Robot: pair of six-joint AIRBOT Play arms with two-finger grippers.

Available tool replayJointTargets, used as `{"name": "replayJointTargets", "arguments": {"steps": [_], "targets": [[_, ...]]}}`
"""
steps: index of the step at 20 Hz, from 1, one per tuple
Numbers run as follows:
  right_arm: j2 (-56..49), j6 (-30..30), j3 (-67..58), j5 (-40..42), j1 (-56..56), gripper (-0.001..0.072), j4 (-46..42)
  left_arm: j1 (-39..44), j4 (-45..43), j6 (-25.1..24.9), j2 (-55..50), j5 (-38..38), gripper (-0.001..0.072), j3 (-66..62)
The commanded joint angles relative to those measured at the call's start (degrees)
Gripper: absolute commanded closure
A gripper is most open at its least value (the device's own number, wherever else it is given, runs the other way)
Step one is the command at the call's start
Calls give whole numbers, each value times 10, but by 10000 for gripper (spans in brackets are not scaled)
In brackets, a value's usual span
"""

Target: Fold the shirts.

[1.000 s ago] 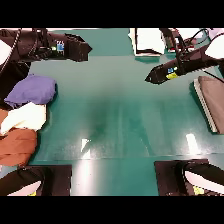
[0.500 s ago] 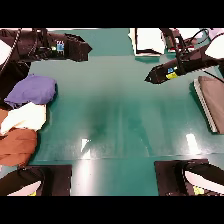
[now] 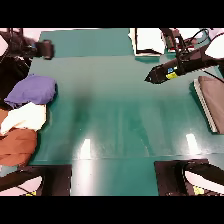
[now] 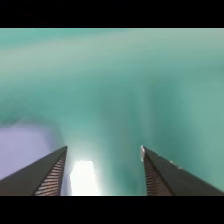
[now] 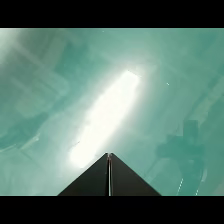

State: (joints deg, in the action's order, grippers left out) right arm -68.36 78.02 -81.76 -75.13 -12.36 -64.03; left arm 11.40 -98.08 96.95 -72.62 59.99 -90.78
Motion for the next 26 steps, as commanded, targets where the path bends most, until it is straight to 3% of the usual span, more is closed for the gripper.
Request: {"name": "replayJointTargets", "arguments": {"steps": [1,6,10,11,12,13,19,22,26], "targets": [[0,0,0,2,0,691,0,-104,-41,16,-61,64,147,28],[0,0,0,3,0,691,0,-152,-35,16,-136,17,147,148],[0,0,0,23,0,691,0,-152,-22,16,-164,4,150,174],[0,0,0,30,0,691,0,-152,-22,16,-163,3,267,171],[1,0,0,37,0,691,0,-152,-23,16,-161,6,547,165],[3,0,-1,43,0,691,0,-152,-23,16,-160,14,671,151],[40,0,-97,64,8,691,-6,-124,-17,-4,-16,-4,682,-8],[51,0,-175,69,40,691,-6,-54,-17,-47,78,0,682,-114],[52,9,-256,59,103,691,-6,85,-17,-60,126,17,683,-197]]}}
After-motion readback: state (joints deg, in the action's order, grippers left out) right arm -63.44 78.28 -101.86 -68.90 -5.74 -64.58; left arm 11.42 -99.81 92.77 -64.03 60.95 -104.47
